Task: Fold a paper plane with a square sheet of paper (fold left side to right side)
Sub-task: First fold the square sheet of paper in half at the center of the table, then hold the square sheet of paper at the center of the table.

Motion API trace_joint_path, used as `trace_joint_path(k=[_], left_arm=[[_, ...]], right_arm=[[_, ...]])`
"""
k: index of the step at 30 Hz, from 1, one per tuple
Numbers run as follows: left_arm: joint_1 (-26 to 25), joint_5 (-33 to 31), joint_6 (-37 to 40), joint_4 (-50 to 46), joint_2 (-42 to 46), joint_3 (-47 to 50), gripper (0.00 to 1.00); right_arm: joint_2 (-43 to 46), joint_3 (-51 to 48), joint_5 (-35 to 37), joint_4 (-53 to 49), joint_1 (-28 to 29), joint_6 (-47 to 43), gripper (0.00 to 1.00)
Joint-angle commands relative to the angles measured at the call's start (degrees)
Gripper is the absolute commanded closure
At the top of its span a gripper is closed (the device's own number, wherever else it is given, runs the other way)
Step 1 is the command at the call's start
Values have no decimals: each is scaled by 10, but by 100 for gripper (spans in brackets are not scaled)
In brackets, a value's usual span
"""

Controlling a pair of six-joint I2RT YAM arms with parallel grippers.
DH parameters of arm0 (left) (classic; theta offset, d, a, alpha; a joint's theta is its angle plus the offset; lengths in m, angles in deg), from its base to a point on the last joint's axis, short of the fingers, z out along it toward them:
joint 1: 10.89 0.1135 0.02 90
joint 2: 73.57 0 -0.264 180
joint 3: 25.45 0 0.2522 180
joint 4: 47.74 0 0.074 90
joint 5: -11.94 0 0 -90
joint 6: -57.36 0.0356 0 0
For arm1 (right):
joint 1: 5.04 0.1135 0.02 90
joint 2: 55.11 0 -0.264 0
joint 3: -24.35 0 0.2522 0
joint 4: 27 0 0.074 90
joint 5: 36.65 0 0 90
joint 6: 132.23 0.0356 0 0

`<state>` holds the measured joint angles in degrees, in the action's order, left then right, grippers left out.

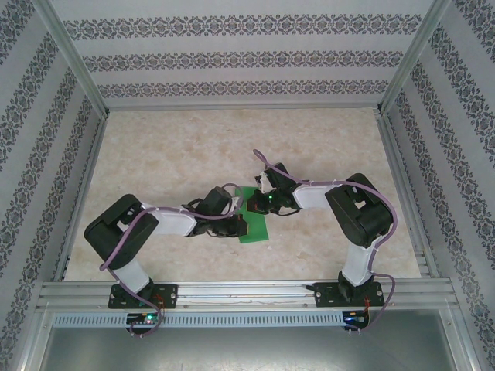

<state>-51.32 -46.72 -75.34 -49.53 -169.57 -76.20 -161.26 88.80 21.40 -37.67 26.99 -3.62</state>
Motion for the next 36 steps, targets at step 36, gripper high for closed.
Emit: trace_joint_path(k=[36], left_arm=[[51,6,0,-48,25,-55,95]], right_arm=[[-6,-11,56,-60,8,-21,100]])
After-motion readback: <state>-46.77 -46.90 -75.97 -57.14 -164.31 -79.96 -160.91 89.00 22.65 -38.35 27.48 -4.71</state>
